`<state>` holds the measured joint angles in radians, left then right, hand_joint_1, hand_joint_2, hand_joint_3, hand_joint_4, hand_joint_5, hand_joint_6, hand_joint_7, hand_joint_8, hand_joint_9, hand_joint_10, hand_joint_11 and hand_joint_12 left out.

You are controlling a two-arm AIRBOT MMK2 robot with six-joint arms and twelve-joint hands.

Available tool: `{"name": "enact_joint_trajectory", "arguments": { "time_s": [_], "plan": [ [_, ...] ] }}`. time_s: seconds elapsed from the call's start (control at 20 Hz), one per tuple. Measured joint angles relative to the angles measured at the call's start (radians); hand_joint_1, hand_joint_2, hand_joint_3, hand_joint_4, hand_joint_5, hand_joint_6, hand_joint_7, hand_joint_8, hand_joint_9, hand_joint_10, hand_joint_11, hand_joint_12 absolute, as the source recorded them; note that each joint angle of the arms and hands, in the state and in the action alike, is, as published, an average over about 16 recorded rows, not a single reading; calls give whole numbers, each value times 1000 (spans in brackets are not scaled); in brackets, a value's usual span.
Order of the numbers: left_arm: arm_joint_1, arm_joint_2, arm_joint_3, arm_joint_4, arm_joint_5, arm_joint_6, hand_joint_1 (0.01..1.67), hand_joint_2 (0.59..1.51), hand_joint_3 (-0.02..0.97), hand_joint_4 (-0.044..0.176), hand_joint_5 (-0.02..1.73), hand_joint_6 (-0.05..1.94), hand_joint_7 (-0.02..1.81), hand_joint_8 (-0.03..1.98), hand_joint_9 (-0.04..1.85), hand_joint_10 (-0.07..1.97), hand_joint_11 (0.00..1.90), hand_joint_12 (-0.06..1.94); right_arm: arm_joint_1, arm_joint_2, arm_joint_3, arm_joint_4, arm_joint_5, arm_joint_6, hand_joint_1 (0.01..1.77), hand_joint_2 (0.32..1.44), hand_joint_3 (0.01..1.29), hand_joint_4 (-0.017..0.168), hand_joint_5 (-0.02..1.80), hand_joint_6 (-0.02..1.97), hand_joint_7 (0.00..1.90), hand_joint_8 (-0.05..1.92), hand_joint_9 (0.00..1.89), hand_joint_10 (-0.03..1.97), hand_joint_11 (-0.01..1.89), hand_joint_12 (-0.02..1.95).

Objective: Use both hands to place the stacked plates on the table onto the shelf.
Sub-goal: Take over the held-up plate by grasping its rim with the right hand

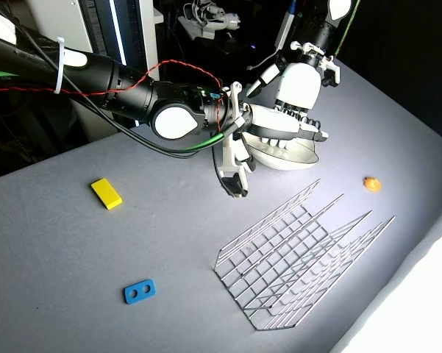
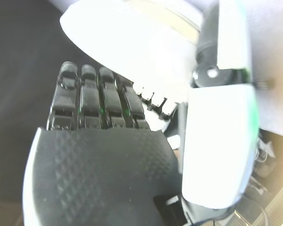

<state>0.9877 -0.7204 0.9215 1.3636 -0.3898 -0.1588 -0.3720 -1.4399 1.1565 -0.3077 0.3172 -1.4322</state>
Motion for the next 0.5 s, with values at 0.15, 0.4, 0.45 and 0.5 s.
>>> {"name": "enact_joint_trajectory", "arguments": {
  "time_s": [0.15,0.4,0.45,0.5],
  "plan": [
    [1,0,1,-2,-1,0,22,1101,18,-2,-9,-51,-16,-26,-13,-19,14,-36,-6,-16,16,0,3,-6,1132,848,17,2,23,18,34,13,36,6,18,86],
    [1,0,2,-5,-2,0,22,1102,18,-2,-10,-51,-16,-25,-14,-18,14,-35,-16,-30,34,0,10,-15,1135,870,17,2,132,18,165,13,170,12,50,384],
    [1,0,2,-5,-2,0,22,1102,18,-2,-10,-51,-16,-25,-14,-18,14,-35,-17,-32,36,0,11,-16,1138,875,17,2,161,18,198,12,204,14,60,445],
    [1,0,2,-6,-2,0,22,1102,19,-2,-10,-51,-16,-25,-14,-18,14,-35,-19,-33,39,0,13,-17,1141,880,16,2,193,18,234,10,240,15,73,504]
  ]
}}
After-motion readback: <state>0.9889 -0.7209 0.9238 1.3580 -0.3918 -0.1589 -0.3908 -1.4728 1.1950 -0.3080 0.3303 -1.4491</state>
